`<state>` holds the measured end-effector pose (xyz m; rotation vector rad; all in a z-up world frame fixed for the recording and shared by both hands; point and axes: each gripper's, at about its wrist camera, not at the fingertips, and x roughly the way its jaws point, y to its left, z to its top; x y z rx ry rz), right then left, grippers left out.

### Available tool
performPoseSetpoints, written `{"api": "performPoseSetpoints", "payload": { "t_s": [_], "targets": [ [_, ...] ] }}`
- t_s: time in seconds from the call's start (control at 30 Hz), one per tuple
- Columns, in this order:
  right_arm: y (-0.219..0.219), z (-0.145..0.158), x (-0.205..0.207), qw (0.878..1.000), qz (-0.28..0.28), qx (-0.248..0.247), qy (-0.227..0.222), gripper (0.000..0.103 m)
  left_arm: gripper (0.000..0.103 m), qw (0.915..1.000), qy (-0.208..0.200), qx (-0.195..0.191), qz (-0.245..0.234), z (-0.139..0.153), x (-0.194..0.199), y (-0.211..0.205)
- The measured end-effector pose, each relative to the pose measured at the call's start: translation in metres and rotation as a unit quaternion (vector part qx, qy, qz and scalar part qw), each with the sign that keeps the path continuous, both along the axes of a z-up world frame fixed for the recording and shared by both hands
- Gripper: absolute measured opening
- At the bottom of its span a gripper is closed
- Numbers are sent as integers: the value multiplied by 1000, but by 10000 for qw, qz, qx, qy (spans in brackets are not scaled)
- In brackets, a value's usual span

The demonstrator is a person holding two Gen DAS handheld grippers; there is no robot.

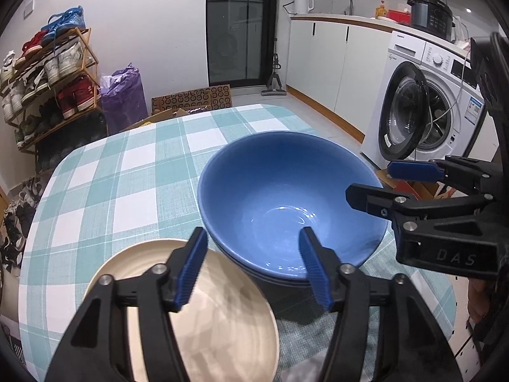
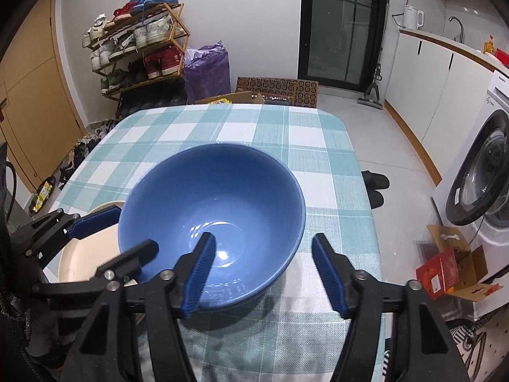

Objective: Organize plates and bowls
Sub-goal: 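Open both grippers to release the nested bowl rim, then move both grippers to the rim of the nested blue bowls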

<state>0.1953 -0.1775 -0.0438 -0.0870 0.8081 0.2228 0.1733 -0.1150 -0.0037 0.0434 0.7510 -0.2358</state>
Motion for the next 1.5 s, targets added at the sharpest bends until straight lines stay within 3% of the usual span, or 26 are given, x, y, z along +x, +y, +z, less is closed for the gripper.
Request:
{"api": "performPoseSetpoints", "payload": {
  "t_s": [0.07,0.2,0.27,0.4,0.63,0.7,1.5],
  "targets": [
    [-1,3,-3,10000,11,90,-42,75,64,10000,-30,-7,-8,3,-1,2],
    [-3,7,-8,9999,52,132,-95,84,81,9999,-127,-86,-14,8,-3,9],
    [-5,9,-10,9998,61,158,-125,86,83,9997,-214,-73,-30,9,-4,11],
    [-10,10,-12,9996,3,264,-134,98,95,9996,-220,-168,-68,11,-5,18],
    [-18,7,-19,9986,-12,468,-231,102,97,9995,-197,-265,15,10,-6,29],
    [-20,5,-21,9982,-19,547,-238,102,103,9990,-234,-369,102,10,-7,34],
    [-37,-23,-9,9940,-331,1043,24,102,103,9973,121,-685,227,-4,15,51]
  ]
}}
